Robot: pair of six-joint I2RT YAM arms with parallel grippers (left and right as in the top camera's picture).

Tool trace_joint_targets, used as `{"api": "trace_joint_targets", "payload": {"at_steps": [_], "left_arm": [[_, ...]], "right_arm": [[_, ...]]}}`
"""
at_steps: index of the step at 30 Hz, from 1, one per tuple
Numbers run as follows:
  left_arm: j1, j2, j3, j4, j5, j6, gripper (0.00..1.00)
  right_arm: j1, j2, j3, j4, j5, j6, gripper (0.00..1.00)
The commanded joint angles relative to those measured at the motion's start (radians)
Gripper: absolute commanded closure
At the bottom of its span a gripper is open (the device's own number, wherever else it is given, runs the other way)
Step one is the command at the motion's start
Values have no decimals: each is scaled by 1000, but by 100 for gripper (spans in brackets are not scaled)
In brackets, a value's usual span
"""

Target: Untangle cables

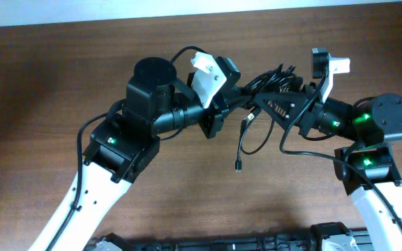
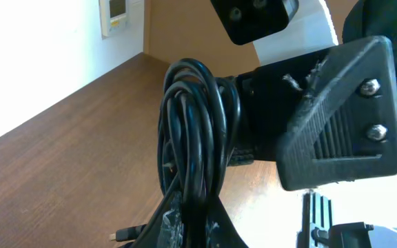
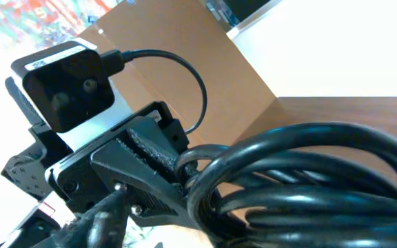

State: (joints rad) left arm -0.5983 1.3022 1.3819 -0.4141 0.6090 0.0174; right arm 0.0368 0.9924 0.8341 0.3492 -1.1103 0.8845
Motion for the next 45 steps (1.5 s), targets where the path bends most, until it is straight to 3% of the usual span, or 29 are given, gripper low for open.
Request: {"api": "trace_joint_targets", "payload": {"at_steps": [1,5,12,20,37,45], "left_arm": [[-4,-5,10,10,47,-7,100],[-4,-5,10,10,47,-6,100],[-3,-5,10,9,29,-6,100],[11,-5,10,9,-84,-7,100],[160,-5,10,-37,-86,-2,100],[166,-5,10,-108,-331,-2,100]], "right_arm": [[-5,3,9,8,23,-16,60],[-5,3,9,8,19,-16,82],[-5,3,9,7,-3,-15,95],[-5,3,9,7,-87,-39,96],[-5,2,10,86,-166,-38,96],[-5,2,10,86,-166,-37,96]]}}
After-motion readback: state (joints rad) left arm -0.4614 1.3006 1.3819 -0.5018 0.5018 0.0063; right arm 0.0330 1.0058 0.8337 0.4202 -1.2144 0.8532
